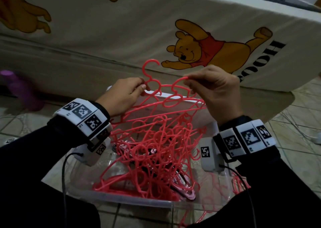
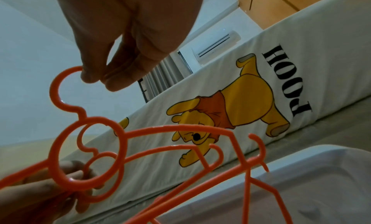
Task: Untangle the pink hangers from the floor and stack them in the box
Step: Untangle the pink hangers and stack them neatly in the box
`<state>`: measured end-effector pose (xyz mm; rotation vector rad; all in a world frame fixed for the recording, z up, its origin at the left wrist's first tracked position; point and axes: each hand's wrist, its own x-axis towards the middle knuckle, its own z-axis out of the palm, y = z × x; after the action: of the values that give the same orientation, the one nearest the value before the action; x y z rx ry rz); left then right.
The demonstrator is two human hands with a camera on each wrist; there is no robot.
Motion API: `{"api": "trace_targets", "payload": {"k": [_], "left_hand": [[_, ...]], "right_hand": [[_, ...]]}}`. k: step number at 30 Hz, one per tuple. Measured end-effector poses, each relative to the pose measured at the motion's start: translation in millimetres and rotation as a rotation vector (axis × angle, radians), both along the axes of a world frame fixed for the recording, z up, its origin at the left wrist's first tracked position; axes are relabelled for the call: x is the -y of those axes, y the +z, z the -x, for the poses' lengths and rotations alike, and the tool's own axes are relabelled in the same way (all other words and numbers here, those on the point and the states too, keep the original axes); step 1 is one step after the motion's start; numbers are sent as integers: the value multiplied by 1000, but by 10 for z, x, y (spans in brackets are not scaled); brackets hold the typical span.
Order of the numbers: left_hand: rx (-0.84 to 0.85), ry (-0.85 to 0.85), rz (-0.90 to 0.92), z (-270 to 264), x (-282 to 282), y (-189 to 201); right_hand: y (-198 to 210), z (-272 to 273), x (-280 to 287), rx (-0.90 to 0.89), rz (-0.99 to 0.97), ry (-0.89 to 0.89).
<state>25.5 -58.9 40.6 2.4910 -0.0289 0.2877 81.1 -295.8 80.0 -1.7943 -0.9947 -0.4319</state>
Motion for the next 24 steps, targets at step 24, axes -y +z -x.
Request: {"api": "trace_targets", "payload": {"k": [24], "left_hand": [[-58,-183,-179,30,297,-183]], "right_hand": [[-499,-134,159,-152,840,-117]]}}
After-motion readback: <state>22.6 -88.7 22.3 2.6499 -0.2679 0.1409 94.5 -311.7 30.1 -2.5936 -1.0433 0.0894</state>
